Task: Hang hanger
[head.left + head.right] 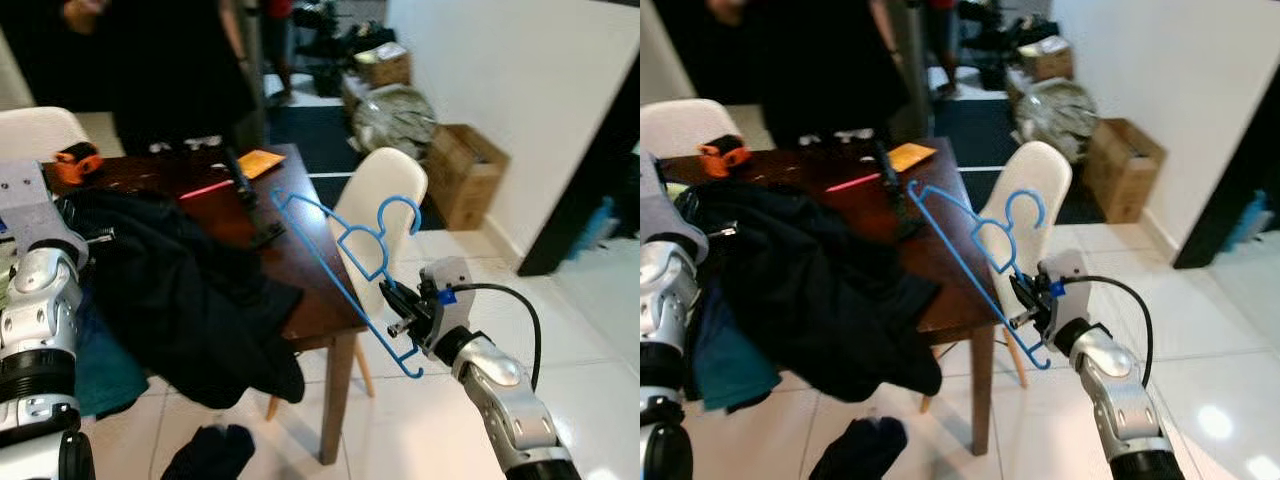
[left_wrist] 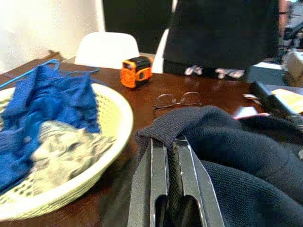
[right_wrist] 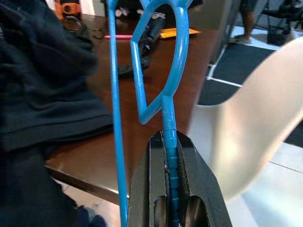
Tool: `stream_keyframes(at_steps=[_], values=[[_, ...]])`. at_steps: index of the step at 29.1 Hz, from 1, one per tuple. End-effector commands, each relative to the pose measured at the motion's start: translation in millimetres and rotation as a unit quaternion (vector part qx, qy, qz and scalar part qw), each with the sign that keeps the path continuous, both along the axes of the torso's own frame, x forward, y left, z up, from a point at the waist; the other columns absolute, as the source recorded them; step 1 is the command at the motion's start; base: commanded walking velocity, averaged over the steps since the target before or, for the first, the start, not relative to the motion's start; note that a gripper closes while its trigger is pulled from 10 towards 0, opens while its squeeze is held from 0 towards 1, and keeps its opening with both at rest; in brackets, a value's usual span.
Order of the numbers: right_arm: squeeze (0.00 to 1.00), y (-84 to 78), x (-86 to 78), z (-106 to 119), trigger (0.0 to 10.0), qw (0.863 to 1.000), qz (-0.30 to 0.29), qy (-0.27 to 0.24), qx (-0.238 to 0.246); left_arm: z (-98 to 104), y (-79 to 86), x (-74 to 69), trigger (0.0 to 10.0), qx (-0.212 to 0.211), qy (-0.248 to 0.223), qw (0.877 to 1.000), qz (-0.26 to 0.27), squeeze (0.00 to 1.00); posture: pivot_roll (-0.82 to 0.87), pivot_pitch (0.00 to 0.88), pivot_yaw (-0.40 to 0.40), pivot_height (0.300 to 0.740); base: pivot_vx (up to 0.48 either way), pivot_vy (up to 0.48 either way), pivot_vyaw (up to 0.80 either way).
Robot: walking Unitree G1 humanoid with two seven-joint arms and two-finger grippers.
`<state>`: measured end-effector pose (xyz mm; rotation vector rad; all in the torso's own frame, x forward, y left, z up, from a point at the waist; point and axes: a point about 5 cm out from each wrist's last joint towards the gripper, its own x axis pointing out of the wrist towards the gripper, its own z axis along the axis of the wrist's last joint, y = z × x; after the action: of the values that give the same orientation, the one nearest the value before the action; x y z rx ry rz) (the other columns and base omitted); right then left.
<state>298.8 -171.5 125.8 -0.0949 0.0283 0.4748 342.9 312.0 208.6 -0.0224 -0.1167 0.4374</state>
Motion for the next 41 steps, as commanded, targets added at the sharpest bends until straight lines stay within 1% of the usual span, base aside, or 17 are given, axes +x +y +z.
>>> stream_keyframes(at_steps=[1, 5, 6, 8, 12, 16, 17, 18, 20, 22, 26, 28, 29, 30, 31, 35, 41], values=[[0.00, -4.6, -0.3, -0.3, 10.0, 1.000, -0.009, 0.003, 0.002, 3.9, -1.8, 4.6, 10.0, -0.006, 0.003, 1.000, -0.016, 0.00, -0.04, 0.000, -0.010, 0.740, 0.000, 0.000, 0.00], [0.00, -4.8, -0.2, 0.0, 10.0, 1.000, -0.010, 0.002, 0.001, 0.2, -9.7, 9.9, 10.0, -0.021, 0.011, 0.998, -0.057, 0.00, -0.04, 0.000, -0.010, 0.740, 0.000, 0.000, 0.00], [0.00, -5.2, 0.0, 0.6, 10.0, 1.000, -0.011, 0.001, 0.000, 5.3, -18.0, 13.7, 10.0, -0.017, -0.003, 0.996, -0.089, 0.88, -0.04, 0.000, -0.012, 0.740, 0.000, 0.000, 0.00], [0.00, -5.3, 0.0, 0.8, 10.0, 1.000, -0.012, 0.001, 0.000, 8.3, -20.6, 15.2, 10.0, -0.010, -0.007, 0.995, -0.101, 1.00, -0.04, 0.000, -0.012, 0.740, 0.000, 0.000, 0.00], [0.00, -5.1, 0.0, 0.9, 10.0, 1.000, -0.012, 0.002, 0.000, 14.0, -19.8, 18.4, 10.0, 0.004, -0.002, 0.994, -0.107, 1.00, -0.04, 0.000, -0.011, 0.740, 0.000, 0.000, 0.00], [0.00, -5.2, -0.3, 0.9, 10.0, 1.000, -0.012, 0.003, 0.000, 20.6, -10.7, 15.4, 10.0, 0.118, 0.050, 0.988, -0.084, 1.00, -0.05, 0.000, -0.009, 0.740, 0.000, 0.000, 0.00], [0.00, -5.4, -0.6, 1.0, 10.0, 1.000, -0.012, 0.003, 0.001, 21.6, -7.6, 13.0, 10.0, 0.181, 0.089, 0.976, -0.086, 1.00, -0.05, 0.000, -0.009, 0.740, 0.000, 0.000, 0.00], [0.00, -5.4, -0.6, 1.0, 10.0, 1.000, -0.012, 0.003, 0.001, 21.6, -7.6, 13.0, 10.0, 0.181, 0.089, 0.976, -0.086, 1.00, -0.05, 0.000, -0.009, 0.740, 0.000, 0.000, 0.00], [0.00, -5.6, -0.9, 0.9, 10.0, 1.000, -0.013, 0.004, 0.002, 17.3, 3.8, 3.7, 10.0, 0.388, 0.215, 0.894, -0.069, 1.00, -0.04, 0.000, -0.009, 0.740, 0.000, 0.000, 0.00], [0.00, -5.2, -0.9, 0.7, 10.0, 1.000, -0.013, 0.005, 0.004, 19.6, 9.9, -5.0, 10.0, 0.437, 0.250, 0.861, -0.064, 1.00, -0.04, 0.000, -0.009, 0.740, 0.000, 0.000, 0.00], [0.00, -5.1, -1.0, 0.7, 10.0, 1.000, -0.013, 0.005, 0.004, 25.1, 7.9, -6.7, 10.0, 0.421, 0.233, 0.874, -0.073, 1.00, -0.04, 0.000, -0.009, 0.740, 0.000, 0.000, 0.00], [0.00, -5.0, -0.7, 0.7, 10.0, 1.000, -0.013, 0.005, 0.006, 53.6, -8.4, -4.4, 10.0, 0.299, 0.098, 0.944, -0.097, 1.00, -0.04, 0.000, -0.011, 0.740, 0.000, 0.000, 0.00], [0.00, -5.0, -0.4, 0.6, 10.0, 1.000, -0.012, 0.006, 0.007, 71.3, -16.4, -5.7, 10.0, 0.249, 0.023, 0.963, -0.100, 0.71, -0.03, 0.000, -0.012, 0.740, 0.000, 0.000, 0.00], [0.00, -5.0, -0.4, 0.6, 10.0, 1.000, -0.012, 0.006, 0.007, 71.3, -16.4, -5.7, 10.0, 0.249, 0.023, 0.963, -0.100, 0.71, -0.03, 0.000, -0.012, 0.740, 0.000, 0.000, 0.00], [0.00, -4.7, 0.1, 0.5, 10.0, 1.000, -0.012, 0.007, 0.009, 88.3, -23.8, -9.4, 10.0, 0.216, -0.043, 0.971, -0.098, 0.00, -0.03, 0.000, -0.012, 0.740, 0.000, 0.000, 0.00], [0.00, -4.5, 0.5, 0.5, 10.0, 1.000, -0.011, 0.008, 0.011, 111.9, -32.6, -19.5, 10.0, 0.190, -0.135, 0.969, -0.077, 0.00, -0.03, 0.000, -0.013, 0.740, 0.000, 0.000, 0.00], [0.00, -4.6, 1.5, -0.3, 10.0, 1.000, -0.012, 0.011, 0.016, 122.1, -48.6, -28.6, 10.0, 0.183, -0.192, 0.962, -0.060, 0.00, -0.02, 0.000, -0.015, 0.740, 0.000, 0.000, 0.00]])
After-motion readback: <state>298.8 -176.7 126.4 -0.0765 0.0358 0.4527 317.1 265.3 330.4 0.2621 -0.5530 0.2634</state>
